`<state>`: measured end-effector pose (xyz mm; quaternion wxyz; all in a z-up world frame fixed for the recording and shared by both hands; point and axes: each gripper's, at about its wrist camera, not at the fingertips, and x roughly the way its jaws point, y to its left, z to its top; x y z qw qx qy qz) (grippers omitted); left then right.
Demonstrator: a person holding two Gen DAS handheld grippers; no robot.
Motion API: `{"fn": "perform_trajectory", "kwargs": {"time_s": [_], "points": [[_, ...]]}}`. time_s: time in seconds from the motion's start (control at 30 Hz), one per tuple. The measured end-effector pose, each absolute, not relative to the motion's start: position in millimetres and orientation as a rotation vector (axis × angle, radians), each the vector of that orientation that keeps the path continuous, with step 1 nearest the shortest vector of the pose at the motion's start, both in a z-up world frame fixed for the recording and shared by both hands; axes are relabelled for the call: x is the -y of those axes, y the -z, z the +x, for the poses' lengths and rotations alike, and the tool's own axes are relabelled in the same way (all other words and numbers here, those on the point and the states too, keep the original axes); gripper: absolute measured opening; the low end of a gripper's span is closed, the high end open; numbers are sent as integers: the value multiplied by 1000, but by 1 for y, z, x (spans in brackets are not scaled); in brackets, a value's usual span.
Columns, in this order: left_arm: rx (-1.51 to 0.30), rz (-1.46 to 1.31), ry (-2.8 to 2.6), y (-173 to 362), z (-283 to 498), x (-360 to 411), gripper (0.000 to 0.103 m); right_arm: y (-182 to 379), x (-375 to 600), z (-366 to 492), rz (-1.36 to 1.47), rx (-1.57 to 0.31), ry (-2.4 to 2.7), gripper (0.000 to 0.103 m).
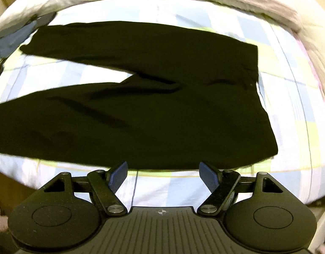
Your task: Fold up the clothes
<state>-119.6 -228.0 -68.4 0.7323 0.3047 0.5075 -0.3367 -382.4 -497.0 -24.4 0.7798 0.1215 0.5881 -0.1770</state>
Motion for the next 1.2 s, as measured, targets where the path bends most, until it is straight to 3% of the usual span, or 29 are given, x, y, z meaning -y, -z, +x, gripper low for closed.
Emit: {"fn": "perform_trajectory", "kwargs": {"time_s": [0.37,0.63,0.93,1.2], "points": [[-1061,587,575,20,-221,200,76,5,490,-444,211,-1190,195,78],[-1018,609,556,11,-245,195,76,-3,494,-465,204,-1150,158,78],[-942,726,616,22,-196,206,76,0,525,-450,153,-1135,189,78],[-940,802,759,74,-125,224,76,36,525,-410,45,-1218,194,78]]}}
